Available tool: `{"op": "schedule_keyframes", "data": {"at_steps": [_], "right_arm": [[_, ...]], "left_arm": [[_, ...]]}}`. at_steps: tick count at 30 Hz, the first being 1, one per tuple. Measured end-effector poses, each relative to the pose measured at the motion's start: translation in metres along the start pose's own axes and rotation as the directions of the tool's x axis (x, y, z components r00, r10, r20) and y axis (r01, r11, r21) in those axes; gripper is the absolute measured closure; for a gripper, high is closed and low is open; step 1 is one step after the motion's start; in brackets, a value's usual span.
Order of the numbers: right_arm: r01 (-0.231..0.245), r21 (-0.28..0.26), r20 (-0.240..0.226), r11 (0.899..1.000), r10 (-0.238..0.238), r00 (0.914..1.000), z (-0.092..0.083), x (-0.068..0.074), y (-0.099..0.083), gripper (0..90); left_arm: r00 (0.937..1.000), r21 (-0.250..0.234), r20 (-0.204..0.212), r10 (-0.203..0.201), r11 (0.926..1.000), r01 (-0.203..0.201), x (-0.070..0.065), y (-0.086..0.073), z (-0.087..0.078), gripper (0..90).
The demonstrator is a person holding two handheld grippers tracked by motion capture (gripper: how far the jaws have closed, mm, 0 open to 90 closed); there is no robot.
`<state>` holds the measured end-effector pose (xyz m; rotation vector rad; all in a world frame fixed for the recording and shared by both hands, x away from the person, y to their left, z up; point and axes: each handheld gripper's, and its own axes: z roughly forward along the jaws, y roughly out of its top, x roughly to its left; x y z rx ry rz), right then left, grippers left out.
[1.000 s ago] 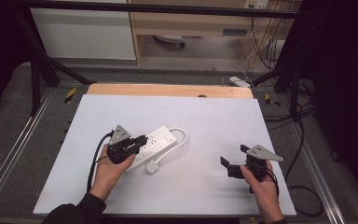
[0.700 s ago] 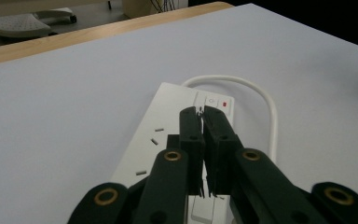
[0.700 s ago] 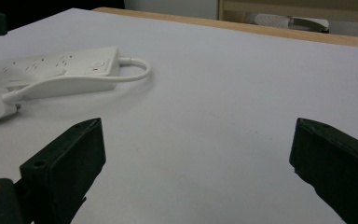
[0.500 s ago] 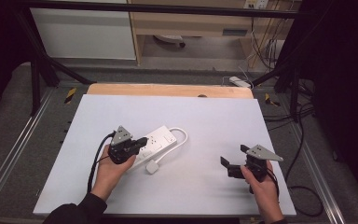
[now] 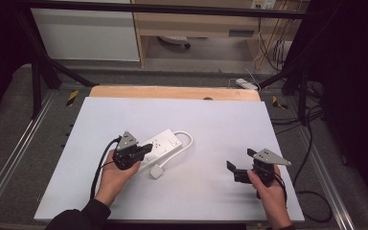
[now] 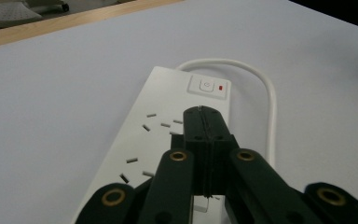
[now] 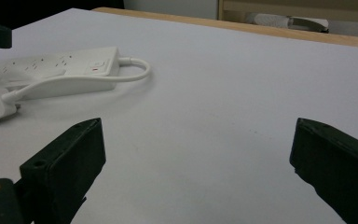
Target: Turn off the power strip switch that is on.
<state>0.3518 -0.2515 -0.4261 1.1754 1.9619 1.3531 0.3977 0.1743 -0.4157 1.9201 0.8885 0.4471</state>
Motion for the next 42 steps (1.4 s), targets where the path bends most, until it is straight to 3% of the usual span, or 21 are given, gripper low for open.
{"op": "schedule_keyframes", "data": {"at_steps": [17, 42], "right_arm": [[0.002, 0.000, -0.001, 1.000, -0.002, 1.0000, 0.000, 0.000, 0.000, 3.7], [0.002, 0.002, -0.001, 1.000, -0.002, 1.0000, -0.001, 0.000, 0.000, 3.7]], "left_arm": [[1.0000, 0.066, -0.001, 0.001, 0.9978, -0.001, -0.002, -0.006, 0.005, 89.7], [0.9998, 0.152, -0.004, 0.019, 0.9881, -0.018, -0.003, -0.015, 0.006, 89.8]]}}
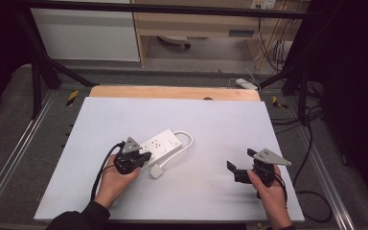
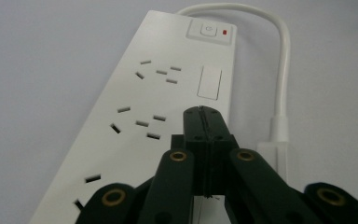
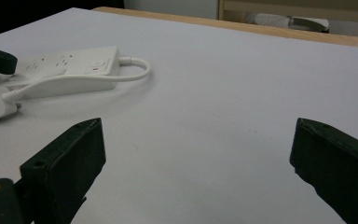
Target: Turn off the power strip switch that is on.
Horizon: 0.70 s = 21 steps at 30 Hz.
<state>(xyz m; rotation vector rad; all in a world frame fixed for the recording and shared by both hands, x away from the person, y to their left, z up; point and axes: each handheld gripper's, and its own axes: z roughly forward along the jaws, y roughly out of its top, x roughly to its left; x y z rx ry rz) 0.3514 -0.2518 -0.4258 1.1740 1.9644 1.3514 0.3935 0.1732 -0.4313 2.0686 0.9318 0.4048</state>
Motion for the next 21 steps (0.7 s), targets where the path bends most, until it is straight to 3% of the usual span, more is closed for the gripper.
{"op": "schedule_keyframes", "data": {"at_steps": [21], "right_arm": [[0.006, 0.000, -0.001, 1.000, -0.006, 1.0000, -0.0006, 0.0000, 0.0004, 3.7]], "left_arm": [[1.0000, 0.013, 0.002, 0.001, 0.9999, -0.001, 0.0001, -0.0015, -0.0006, 89.8]]}}
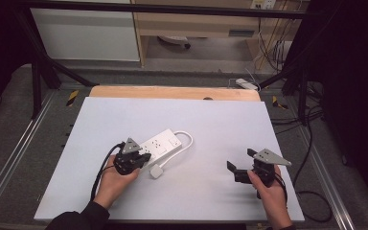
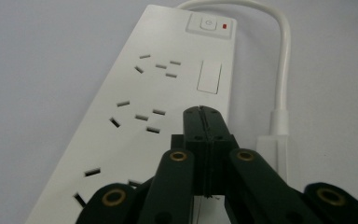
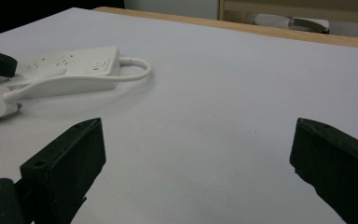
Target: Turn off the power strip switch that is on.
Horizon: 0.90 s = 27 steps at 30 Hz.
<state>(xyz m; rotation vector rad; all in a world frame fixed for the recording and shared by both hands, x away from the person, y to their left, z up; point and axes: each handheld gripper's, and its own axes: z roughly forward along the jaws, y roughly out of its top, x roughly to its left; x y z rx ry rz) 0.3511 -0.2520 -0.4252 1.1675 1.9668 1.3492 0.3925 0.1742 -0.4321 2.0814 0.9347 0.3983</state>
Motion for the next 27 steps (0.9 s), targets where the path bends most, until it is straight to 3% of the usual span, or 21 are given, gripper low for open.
{"op": "schedule_keyframes", "data": {"at_steps": [18, 27], "right_arm": [[0.003, -0.001, -0.001, 1.000, -0.003, 1.0000, -0.0007, 0.0002, 0.0003, 3.7], [0.004, -0.001, -0.001, 1.000, -0.004, 1.0000, -0.0007, 0.0001, 0.0002, 3.7]], "left_arm": [[0.9993, 0.005, 0.011, -0.037, 0.9993, 0.037, 0.0067, -0.0049, -0.0020, 90.0], [0.9999, -0.032, 0.013, -0.007, 0.9995, 0.008, 0.0007, -0.0011, -0.0024, 90.0]]}}
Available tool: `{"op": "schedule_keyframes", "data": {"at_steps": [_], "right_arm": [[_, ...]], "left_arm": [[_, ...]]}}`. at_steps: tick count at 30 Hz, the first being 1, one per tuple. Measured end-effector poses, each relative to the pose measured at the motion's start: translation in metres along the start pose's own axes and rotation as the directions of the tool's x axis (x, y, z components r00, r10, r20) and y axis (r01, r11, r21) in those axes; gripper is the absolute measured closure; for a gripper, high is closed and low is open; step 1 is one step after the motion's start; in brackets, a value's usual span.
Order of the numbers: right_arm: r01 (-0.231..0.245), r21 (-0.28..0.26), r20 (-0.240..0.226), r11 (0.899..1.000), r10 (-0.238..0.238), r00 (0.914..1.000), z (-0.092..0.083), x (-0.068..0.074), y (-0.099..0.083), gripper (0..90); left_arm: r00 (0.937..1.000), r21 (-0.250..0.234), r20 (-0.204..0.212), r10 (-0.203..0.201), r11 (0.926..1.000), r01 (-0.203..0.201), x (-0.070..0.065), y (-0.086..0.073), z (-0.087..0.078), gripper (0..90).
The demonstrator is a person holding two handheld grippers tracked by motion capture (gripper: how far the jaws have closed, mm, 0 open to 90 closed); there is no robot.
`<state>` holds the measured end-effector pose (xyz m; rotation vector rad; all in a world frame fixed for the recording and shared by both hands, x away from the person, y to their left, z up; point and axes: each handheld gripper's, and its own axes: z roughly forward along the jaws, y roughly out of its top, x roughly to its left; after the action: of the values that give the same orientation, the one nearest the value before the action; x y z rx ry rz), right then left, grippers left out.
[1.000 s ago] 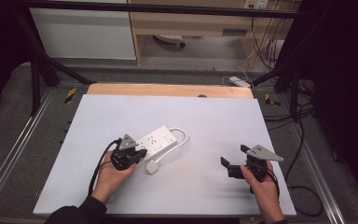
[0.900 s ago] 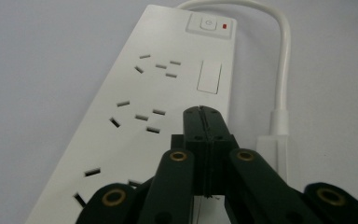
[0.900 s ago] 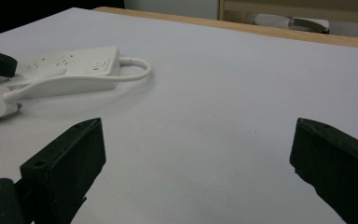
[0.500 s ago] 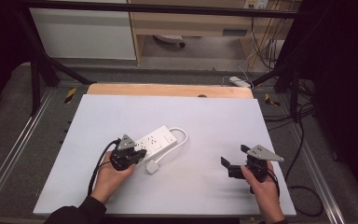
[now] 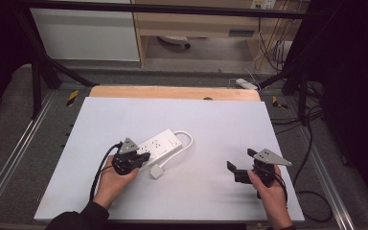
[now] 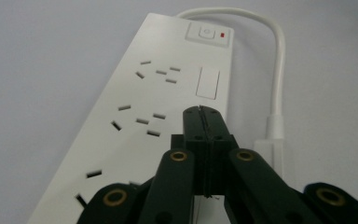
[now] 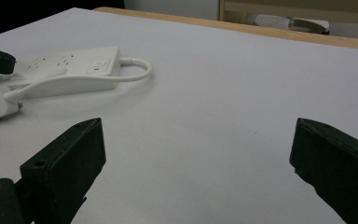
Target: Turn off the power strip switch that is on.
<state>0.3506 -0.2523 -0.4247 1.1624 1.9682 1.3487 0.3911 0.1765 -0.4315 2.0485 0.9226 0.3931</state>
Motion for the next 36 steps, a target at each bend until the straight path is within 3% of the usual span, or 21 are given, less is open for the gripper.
{"op": "schedule_keyframes", "data": {"at_steps": [1, 9, 12, 13, 16, 22, 36], "right_arm": [[-0.002, 0.000, 0.000, 1.000, 0.002, 1.0000, 0.0001, -0.0002, 0.0000, 3.7], [0.000, 0.003, 0.000, 1.000, 0.000, 1.0000, 0.0004, 0.0003, -0.0002, 3.7], [0.003, 0.003, -0.001, 1.000, -0.003, 1.0000, 0.0004, 0.0007, -0.0001, 3.7], [0.003, 0.003, -0.001, 1.000, -0.003, 1.0000, 0.0003, 0.0006, -0.0002, 3.7], [0.002, 0.001, 0.000, 1.000, -0.002, 1.0000, 0.0001, 0.0002, -0.0001, 3.7], [0.004, 0.001, -0.001, 1.000, -0.004, 1.0000, 0.0002, 0.0005, 0.0001, 3.7], [0.003, 0.000, -0.002, 1.000, -0.003, 1.0000, 0.0006, 0.0005, 0.0000, 3.7]], "left_arm": [[0.9999, 0.019, -0.008, 0.014, 0.9997, -0.013, -0.0002, -0.0011, 0.0025, 90.0], [1.0000, 0.017, 0.000, -0.006, 0.9998, 0.006, -0.0006, -0.0013, 0.0034, 90.0], [1.0000, 0.032, 0.000, 0.009, 0.9994, -0.009, -0.0015, -0.0024, 0.0039, 90.0], [0.9997, 0.024, 0.014, -0.019, 0.9995, 0.019, 0.0015, -0.0040, 0.0030, 90.0], [0.9993, 0.015, 0.022, -0.030, 0.9995, 0.029, 0.0033, -0.0049, 0.0031, 90.0], [0.9998, 0.007, 0.009, 0.018, 0.9998, -0.018, -0.0014, -0.0035, 0.0060, 90.0], [0.9997, -0.059, 0.017, 0.018, 0.9981, -0.017, -0.0005, 0.0004, 0.0005, 90.0]]}}
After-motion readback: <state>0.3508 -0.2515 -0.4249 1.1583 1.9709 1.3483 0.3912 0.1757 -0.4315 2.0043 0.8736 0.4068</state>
